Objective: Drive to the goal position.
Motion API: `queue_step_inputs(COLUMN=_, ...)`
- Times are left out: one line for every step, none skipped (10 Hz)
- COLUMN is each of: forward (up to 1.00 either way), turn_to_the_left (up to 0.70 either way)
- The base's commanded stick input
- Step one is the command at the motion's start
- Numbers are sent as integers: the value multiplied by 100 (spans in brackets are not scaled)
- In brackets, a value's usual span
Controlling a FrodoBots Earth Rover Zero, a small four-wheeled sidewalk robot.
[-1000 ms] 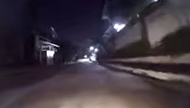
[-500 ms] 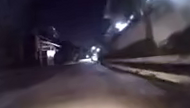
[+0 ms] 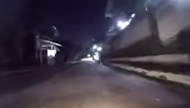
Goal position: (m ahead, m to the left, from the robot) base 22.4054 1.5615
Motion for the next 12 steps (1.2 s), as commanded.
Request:
queue_step_inputs(forward=70, turn_to_the_left=0)
queue_step_inputs(forward=70, turn_to_the_left=0)
queue_step_inputs(forward=70, turn_to_the_left=0)
queue_step_inputs(forward=70, turn_to_the_left=0)
queue_step_inputs(forward=70, turn_to_the_left=0)
queue_step_inputs(forward=70, turn_to_the_left=0)
queue_step_inputs(forward=70, turn_to_the_left=0)
queue_step_inputs(forward=70, turn_to_the_left=0)
queue_step_inputs(forward=70, turn_to_the_left=0)
queue_step_inputs(forward=70, turn_to_the_left=0)
queue_step_inputs(forward=70, turn_to_the_left=0)
queue_step_inputs(forward=70, turn_to_the_left=0)
